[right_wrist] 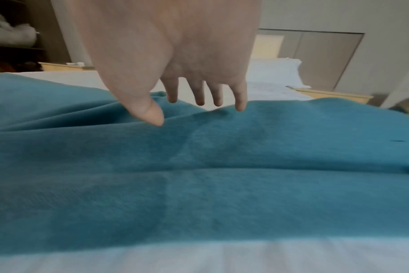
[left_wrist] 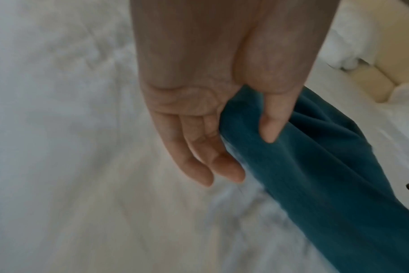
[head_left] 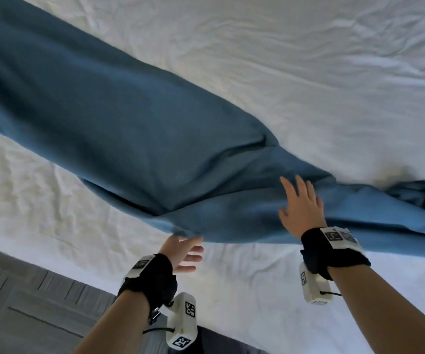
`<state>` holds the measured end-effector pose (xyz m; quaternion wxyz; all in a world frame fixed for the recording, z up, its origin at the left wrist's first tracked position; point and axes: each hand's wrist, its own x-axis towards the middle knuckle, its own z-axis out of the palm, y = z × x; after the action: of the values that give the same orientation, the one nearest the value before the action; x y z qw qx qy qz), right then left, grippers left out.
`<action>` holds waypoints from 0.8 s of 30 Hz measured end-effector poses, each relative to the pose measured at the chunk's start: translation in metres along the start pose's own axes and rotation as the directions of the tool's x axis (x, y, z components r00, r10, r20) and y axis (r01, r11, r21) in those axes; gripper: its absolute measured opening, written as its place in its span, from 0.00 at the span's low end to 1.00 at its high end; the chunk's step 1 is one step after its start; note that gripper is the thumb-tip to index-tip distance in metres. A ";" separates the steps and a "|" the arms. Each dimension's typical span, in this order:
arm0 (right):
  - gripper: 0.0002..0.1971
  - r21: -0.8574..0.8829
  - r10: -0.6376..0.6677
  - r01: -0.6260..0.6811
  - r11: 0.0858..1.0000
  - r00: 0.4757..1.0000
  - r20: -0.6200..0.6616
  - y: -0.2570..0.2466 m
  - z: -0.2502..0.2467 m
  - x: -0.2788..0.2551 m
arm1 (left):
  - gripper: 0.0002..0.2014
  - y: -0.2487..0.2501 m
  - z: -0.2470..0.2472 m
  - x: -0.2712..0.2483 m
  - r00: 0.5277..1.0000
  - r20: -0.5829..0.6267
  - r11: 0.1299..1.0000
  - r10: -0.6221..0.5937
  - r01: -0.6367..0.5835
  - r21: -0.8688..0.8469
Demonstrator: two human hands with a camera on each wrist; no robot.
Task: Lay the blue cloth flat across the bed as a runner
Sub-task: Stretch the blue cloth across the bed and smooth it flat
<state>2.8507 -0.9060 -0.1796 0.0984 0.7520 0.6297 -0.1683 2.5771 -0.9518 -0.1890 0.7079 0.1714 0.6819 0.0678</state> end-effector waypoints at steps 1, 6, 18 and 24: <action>0.36 -0.007 0.023 -0.023 1.000 1.000 0.006 0.013 0.000 -0.008 | 0.08 0.000 0.010 0.000 1.000 0.020 0.999 -0.006 0.005 0.047; 0.36 0.002 0.162 -0.162 0.987 0.986 -0.032 0.084 -0.004 -0.041 | 0.04 0.004 0.072 -0.008 0.993 0.122 0.981 -0.011 -0.013 0.192; 0.39 -0.029 0.215 -0.214 0.976 0.976 0.033 0.244 -0.003 -0.053 | 0.07 0.006 0.234 0.002 0.995 0.091 0.981 0.047 -0.063 0.184; 0.34 -0.007 0.201 -0.205 0.979 0.965 -0.170 0.343 -0.017 -0.046 | 0.19 0.003 0.332 0.010 0.995 0.059 0.992 0.083 -0.088 0.093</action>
<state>3.1823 -1.0063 -0.1689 0.0710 0.8228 0.5574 -0.0855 2.9061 -0.9949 -0.1939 0.7137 0.2359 0.6568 0.0607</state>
